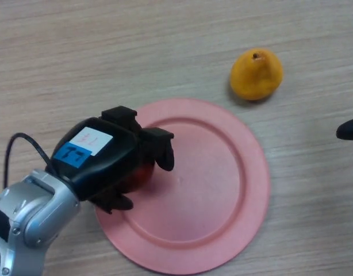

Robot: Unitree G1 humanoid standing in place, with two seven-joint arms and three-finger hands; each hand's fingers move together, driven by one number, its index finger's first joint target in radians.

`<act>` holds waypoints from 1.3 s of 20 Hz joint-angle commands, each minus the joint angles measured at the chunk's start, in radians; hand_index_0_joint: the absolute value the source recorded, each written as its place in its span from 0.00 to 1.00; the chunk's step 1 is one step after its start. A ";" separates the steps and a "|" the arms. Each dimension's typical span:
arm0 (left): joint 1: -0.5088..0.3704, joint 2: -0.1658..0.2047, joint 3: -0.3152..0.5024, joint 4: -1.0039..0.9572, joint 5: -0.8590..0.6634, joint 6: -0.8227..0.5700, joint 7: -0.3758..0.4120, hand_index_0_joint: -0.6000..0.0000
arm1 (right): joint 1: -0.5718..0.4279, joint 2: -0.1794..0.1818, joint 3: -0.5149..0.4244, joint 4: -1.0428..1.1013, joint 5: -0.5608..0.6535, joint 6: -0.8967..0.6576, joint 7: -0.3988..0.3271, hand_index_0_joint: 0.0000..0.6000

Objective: Pick up the red apple and place it on the plate

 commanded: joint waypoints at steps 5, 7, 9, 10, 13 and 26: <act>-0.021 -0.006 0.010 -0.083 -0.120 -0.025 0.050 1.00 | -0.036 -0.017 -0.022 -0.042 -0.108 -0.151 0.003 0.00; -0.022 -0.006 0.015 -0.082 -0.091 -0.040 0.070 1.00 | -0.042 -0.005 -0.026 -0.065 -0.093 -0.126 -0.005 0.00; -0.011 -0.005 0.026 -0.076 -0.054 -0.047 0.108 1.00 | -0.037 -0.005 -0.031 -0.080 -0.083 -0.124 -0.013 0.00; -0.007 -0.006 0.027 -0.072 -0.038 -0.048 0.124 1.00 | -0.036 -0.006 -0.033 -0.081 -0.082 -0.125 -0.013 0.00; -0.010 -0.014 0.051 -0.061 -0.090 -0.017 0.192 1.00 | -0.002 -0.007 -0.048 -0.068 -0.101 -0.174 -0.004 0.00; -0.009 0.082 0.344 -0.473 -1.108 0.786 0.319 1.00 | 0.006 0.032 -0.008 -0.068 0.018 -0.191 -0.053 0.00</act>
